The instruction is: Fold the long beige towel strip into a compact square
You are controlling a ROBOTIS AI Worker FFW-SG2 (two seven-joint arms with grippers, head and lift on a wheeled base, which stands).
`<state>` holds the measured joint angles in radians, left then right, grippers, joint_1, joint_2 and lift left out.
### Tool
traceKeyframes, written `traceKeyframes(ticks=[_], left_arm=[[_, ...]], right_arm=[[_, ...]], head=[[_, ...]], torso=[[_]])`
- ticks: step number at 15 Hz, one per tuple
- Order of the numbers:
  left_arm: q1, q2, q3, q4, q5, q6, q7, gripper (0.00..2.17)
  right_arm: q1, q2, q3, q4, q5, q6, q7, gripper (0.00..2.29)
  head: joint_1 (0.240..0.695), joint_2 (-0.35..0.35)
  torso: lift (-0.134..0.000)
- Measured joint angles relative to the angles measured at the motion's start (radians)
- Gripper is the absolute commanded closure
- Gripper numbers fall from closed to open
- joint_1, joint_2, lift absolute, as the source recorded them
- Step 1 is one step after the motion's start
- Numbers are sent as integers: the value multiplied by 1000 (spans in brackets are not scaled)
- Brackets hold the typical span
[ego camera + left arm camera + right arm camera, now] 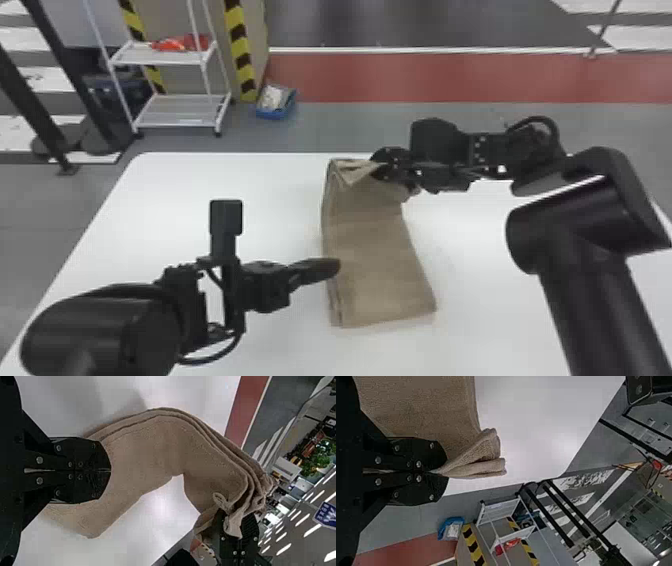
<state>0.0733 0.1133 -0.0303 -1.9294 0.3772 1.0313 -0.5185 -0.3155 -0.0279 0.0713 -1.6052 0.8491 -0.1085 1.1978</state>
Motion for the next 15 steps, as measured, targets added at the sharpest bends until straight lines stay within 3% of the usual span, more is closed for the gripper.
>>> traceKeyframes(ticks=[8,15], left_arm=[[-38,-37,-75,85,-14,-51,4,1922],[-83,-43,-125,177,-59,-133,19,1922]], right_arm=[[23,-14,-14,-2,2,1,-3,2007],[29,-23,-19,-16,-1,10,0,2007]], head=[[695,-50],[695,-67]], torso=[[-124],[-124]])
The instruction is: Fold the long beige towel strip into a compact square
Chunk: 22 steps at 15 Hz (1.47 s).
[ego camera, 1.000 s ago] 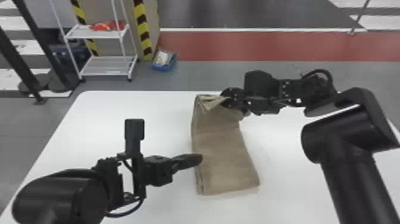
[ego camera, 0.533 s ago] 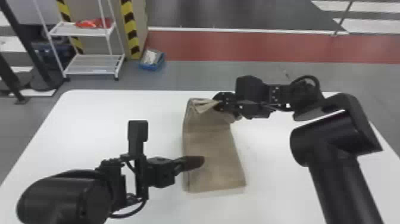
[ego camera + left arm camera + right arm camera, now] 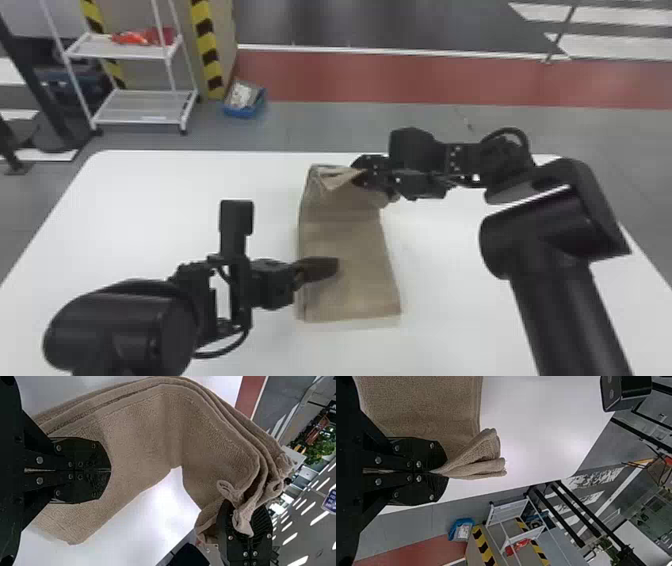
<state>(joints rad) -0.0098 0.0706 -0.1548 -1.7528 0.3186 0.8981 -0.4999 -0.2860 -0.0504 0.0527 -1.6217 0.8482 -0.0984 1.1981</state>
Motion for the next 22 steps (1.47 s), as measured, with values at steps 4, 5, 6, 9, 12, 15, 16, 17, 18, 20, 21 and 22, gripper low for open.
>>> traceKeyframes(ticks=[4,5,6,9,12,15,16,17,18,20,21,22], left_arm=[[-26,0,-15,39,-29,-22,9,1922],[-32,0,-19,52,-35,-32,10,1922],[-41,-1,-24,66,-39,-42,11,1922],[-67,-8,-31,102,-44,-55,16,1922],[-91,-17,-34,135,-53,-70,19,1922],[-109,-23,-34,174,-63,-103,22,1922],[-116,-24,-34,188,-65,-113,23,1922],[-121,-25,-34,200,-66,-124,24,1922],[-123,-25,-33,207,-67,-131,25,1922],[-125,-25,-32,214,-67,-139,25,1922],[-125,-25,-31,216,-67,-143,25,1922],[-125,-25,-31,218,-68,-147,25,1922]], right_arm=[[-12,-3,-1,-13,-5,10,0,2007],[-15,-6,-1,-14,-8,10,-1,2007],[-18,-8,-2,-15,-10,11,-1,2007],[-28,-17,-8,-14,-15,10,-2,2007],[-36,-20,-10,-14,-20,0,-2,2007],[-39,-20,-10,-14,-20,-3,1,2007],[-39,-19,-8,-14,-21,-3,3,2007],[-37,-18,-6,-14,-21,-4,5,2007],[-31,-18,-4,-14,-21,-6,8,2007],[-4,-18,3,-35,-24,-12,20,2007],[16,-20,11,-53,-27,-12,26,2007],[34,-21,20,-71,-28,-12,31,2007]], head=[[695,-66],[695,-66],[695,-68],[695,-76],[695,-79],[695,-76],[695,-74],[695,-72],[695,-70],[695,-64],[695,-60],[695,-56]], torso=[[-124],[-124],[-124],[-124],[-124],[-124],[-124],[-124],[-124],[-124],[-124],[-124]])
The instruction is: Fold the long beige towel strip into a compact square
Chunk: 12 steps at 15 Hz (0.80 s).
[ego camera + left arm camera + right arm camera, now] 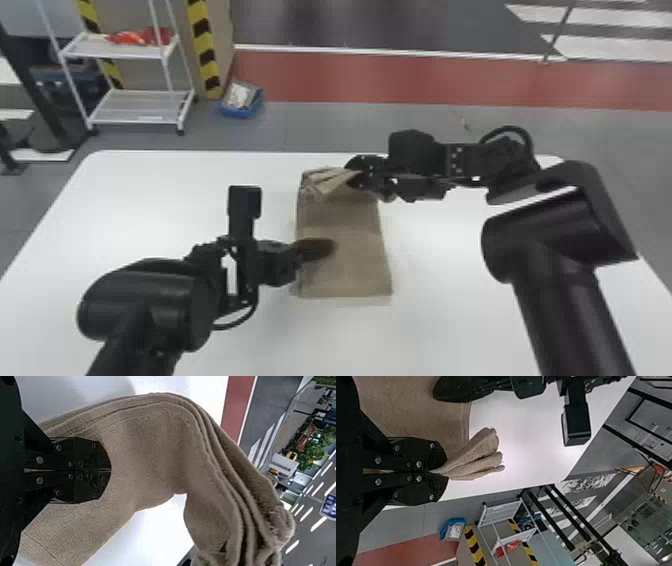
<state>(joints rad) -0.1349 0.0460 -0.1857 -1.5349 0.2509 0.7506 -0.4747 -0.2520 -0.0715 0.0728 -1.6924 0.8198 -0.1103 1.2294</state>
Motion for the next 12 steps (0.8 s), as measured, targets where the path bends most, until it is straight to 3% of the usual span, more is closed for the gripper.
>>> traceKeyframes(ticks=[7,12], left_arm=[[9,3,5,-3,-2,-9,1,1922],[21,3,7,-10,-5,-8,1,1922]], right_arm=[[131,-44,34,-101,-1,6,53,2007],[187,-56,28,-156,-6,9,83,2007]], head=[[695,-50],[695,-53]], torso=[[-124],[-124]])
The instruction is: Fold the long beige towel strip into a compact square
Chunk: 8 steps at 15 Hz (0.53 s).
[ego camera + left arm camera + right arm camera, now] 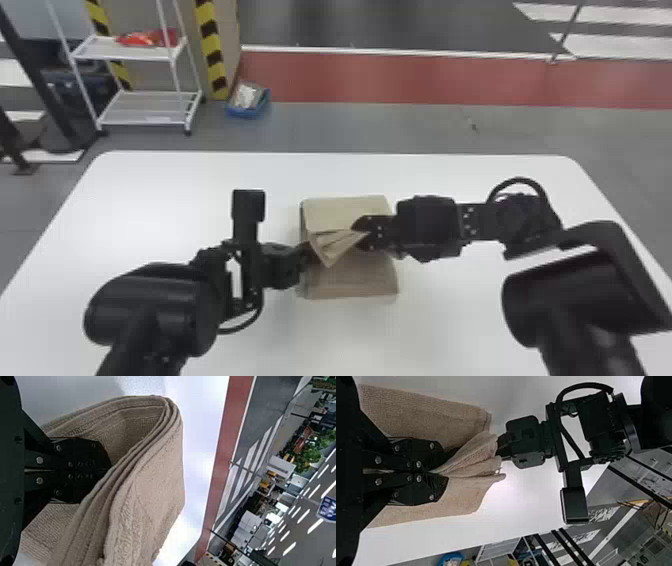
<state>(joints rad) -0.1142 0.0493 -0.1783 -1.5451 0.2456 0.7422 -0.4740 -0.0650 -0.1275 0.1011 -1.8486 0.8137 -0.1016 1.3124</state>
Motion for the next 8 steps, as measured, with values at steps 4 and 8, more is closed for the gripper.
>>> traceKeyframes(ticks=[4,8], left_arm=[[16,-1,7,-23,-2,16,0,1919],[58,6,51,-117,31,73,-7,1922]], right_arm=[[-14,-3,-20,-6,-10,1,2,2007],[-33,-4,-43,1,-23,-6,1,2007]], head=[[695,-61],[695,-60]], torso=[[-124],[-124]])
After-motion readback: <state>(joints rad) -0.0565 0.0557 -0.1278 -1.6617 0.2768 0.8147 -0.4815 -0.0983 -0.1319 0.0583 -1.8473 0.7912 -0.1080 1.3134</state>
